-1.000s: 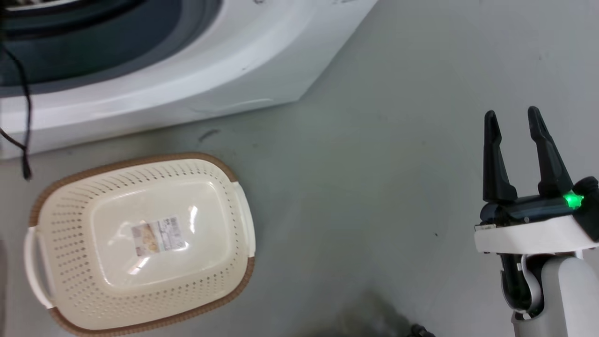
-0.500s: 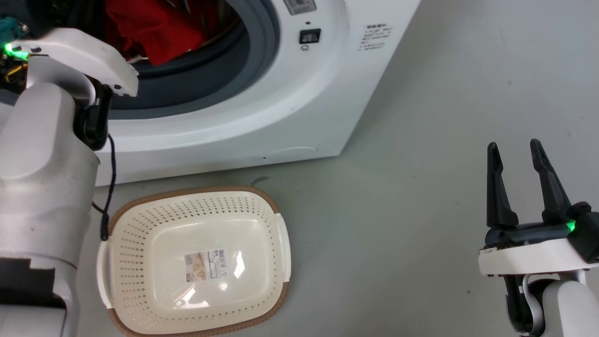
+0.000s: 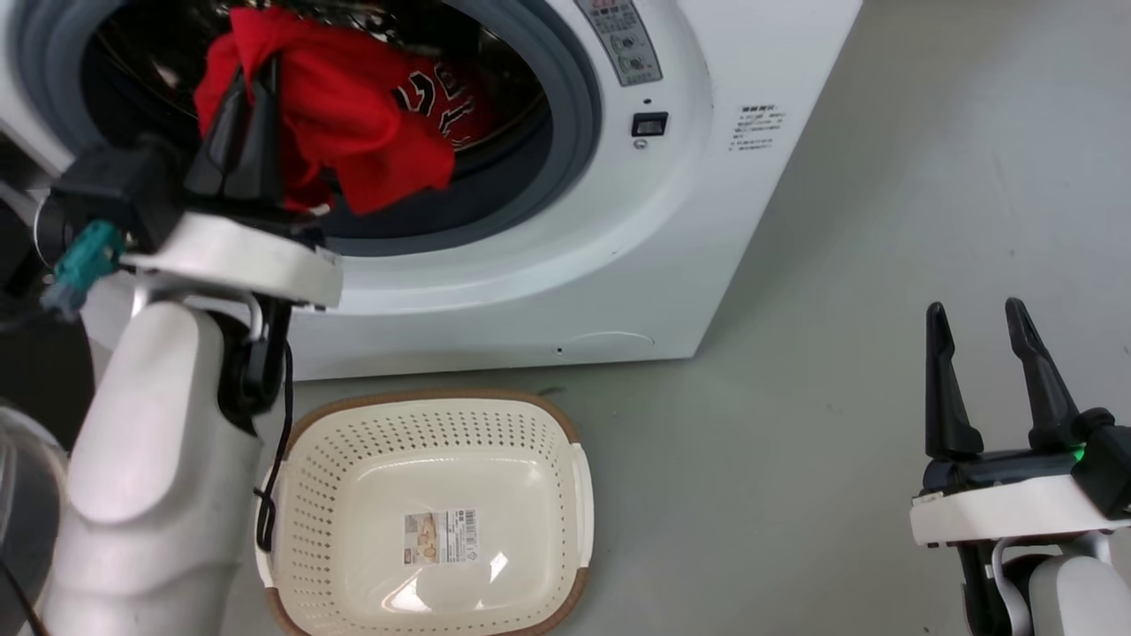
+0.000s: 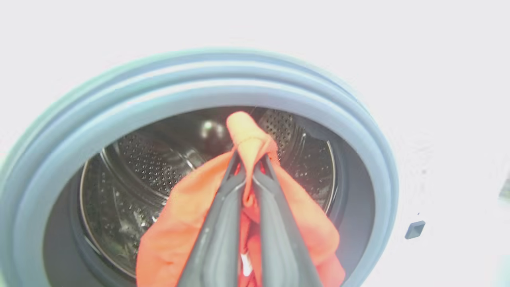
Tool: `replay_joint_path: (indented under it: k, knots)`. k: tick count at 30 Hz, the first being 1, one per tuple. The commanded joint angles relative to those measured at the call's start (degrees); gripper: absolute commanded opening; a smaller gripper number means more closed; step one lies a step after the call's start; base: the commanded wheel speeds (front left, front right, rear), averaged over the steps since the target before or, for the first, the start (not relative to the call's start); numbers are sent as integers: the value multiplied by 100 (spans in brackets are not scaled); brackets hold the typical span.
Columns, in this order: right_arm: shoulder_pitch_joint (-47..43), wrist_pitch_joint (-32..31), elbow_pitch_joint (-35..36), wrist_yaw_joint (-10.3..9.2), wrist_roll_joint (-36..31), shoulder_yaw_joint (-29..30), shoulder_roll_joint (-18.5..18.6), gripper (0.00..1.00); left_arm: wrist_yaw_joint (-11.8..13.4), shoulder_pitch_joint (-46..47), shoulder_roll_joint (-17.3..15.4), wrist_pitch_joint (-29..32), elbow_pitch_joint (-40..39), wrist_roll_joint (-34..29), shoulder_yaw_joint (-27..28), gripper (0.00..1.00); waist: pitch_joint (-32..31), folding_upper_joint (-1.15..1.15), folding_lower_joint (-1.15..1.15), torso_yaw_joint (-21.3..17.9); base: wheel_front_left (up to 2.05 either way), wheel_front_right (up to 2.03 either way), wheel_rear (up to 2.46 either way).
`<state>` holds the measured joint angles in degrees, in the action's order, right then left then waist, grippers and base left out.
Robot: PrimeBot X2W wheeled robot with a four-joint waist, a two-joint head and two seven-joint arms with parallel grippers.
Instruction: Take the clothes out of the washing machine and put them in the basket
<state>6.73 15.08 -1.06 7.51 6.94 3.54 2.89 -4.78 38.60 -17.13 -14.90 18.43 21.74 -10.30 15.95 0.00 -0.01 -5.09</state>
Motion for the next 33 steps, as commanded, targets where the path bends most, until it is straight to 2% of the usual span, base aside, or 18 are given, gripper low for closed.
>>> replay_joint_path:
  k: [1,2,8,9,12,19,26,33]
  knots:
    - [-43,13,-8,-4,-45,13,-4,100,26,-72,25,-43,-52,-21,20,0,-86,0,1,76,0,0,0]
    - [-103,13,-27,-4,-50,52,-5,100,67,-354,58,-44,-488,-67,40,0,-172,0,1,147,0,0,0]
    - [-206,13,-54,-4,-96,118,-5,100,229,-1129,118,85,-1667,-71,-56,0,-394,0,1,360,0,0,0]
    - [-206,13,-54,-4,-96,118,-5,100,229,-1129,118,85,-1667,-71,-56,0,-394,0,1,360,0,0,0]
    - [-242,13,-61,-4,-125,139,-5,100,326,-1571,80,369,-2368,-72,-169,0,-478,0,1,492,0,0,0]
    - [-285,13,-60,-4,-176,170,-5,100,416,-2158,2,986,-3040,16,-362,0,-519,0,1,634,0,0,0]
    - [-237,13,-39,-4,-229,150,-5,100,299,-2904,-118,2139,-2738,379,-869,0,-405,0,1,713,0,0,0]
    - [-134,13,-18,-4,-271,124,-5,100,160,-3194,-195,2830,-1748,671,-1163,0,-135,0,1,635,0,0,0]
